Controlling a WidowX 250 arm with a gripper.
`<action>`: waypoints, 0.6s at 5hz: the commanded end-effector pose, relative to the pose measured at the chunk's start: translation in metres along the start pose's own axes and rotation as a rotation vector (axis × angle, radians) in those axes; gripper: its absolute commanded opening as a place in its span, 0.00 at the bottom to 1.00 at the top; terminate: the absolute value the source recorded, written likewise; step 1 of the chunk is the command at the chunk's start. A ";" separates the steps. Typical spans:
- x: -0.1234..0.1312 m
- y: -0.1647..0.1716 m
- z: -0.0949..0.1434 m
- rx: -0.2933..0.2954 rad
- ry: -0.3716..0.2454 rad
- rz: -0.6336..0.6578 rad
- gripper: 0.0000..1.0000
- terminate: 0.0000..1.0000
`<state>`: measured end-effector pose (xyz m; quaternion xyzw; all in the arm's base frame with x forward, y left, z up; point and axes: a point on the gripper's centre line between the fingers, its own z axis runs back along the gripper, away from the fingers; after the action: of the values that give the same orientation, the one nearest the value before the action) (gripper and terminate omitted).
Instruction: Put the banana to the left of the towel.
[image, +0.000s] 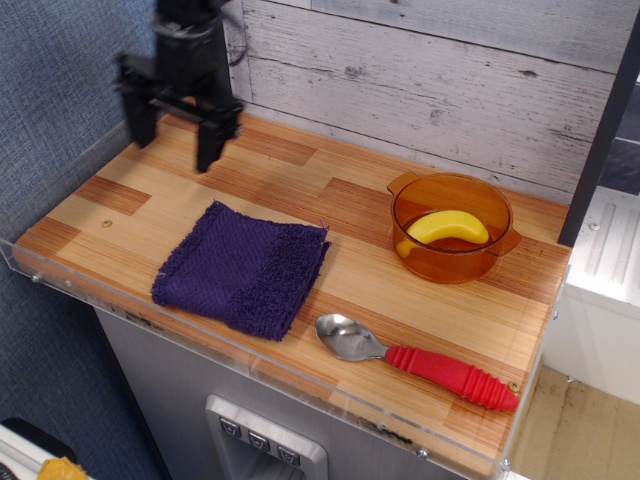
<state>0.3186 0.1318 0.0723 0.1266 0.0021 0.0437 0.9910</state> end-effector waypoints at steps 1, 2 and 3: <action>0.024 -0.072 0.072 -0.025 -0.226 -0.233 1.00 0.00; 0.026 -0.111 0.086 -0.068 -0.270 -0.355 1.00 0.00; 0.028 -0.149 0.090 -0.122 -0.287 -0.496 1.00 0.00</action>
<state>0.3661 -0.0315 0.1046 0.0601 -0.0888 -0.2180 0.9700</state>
